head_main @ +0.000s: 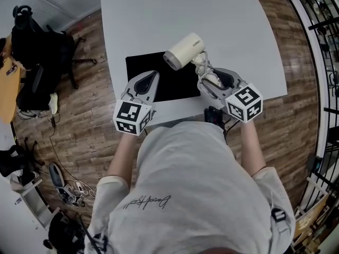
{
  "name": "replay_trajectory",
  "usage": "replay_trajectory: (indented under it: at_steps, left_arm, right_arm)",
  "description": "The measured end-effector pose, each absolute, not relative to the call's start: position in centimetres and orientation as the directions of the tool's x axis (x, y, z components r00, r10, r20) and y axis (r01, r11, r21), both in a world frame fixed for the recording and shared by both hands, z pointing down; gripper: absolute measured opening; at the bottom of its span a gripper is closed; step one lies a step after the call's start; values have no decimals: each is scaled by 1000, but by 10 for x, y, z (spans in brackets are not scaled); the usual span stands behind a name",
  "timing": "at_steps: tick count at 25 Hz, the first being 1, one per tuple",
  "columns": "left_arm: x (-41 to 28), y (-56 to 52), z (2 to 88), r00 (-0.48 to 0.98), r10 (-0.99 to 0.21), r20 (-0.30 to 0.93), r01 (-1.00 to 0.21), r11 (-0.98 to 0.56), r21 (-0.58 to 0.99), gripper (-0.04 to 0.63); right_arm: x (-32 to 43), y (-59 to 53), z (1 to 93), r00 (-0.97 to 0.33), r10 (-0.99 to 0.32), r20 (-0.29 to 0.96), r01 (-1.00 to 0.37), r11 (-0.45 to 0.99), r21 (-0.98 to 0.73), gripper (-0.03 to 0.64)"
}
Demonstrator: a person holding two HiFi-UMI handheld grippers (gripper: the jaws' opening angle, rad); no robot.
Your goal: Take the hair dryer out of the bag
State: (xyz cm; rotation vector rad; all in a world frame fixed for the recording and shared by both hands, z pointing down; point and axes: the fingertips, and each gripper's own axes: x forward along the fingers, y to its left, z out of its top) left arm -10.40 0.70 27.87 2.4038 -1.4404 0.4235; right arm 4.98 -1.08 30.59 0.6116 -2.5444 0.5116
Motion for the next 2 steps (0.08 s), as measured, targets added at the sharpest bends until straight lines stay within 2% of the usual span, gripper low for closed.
replay_trajectory:
  at_steps: [2]
  left_arm:
    - [-105, 7, 278, 453, -796, 401, -887, -450, 107, 12]
  right_arm:
    - [49, -10, 305, -790, -327, 519, -503, 830, -242, 199]
